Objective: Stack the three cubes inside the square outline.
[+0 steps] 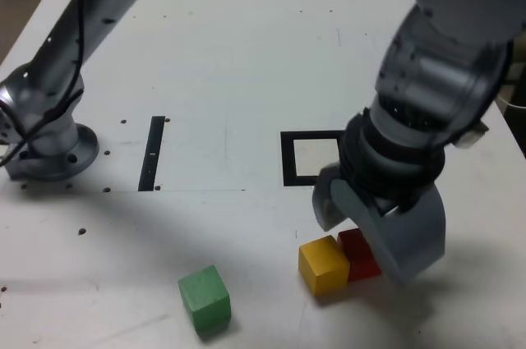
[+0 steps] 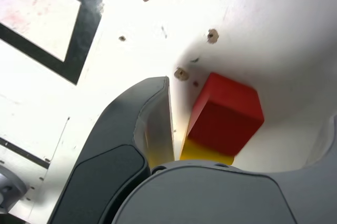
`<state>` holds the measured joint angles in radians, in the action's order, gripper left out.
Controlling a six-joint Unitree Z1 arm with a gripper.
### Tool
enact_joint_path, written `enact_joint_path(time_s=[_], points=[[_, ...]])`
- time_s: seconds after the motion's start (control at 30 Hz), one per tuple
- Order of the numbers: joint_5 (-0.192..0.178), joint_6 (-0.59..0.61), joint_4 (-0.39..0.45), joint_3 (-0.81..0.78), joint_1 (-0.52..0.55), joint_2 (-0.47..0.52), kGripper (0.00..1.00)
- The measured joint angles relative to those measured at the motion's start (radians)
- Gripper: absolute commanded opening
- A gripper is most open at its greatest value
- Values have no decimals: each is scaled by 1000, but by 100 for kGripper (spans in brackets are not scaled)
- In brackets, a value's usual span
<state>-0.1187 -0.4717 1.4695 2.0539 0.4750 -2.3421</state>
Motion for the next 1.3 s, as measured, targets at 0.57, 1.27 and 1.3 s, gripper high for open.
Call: enact_joint_path(time_s=[0.57,1.27,1.3], points=[[-1,53,-12,37,-8,-48,55],[-13,73,-21,42,-8,-47,31],[-13,73,-21,42,-8,-46,31]])
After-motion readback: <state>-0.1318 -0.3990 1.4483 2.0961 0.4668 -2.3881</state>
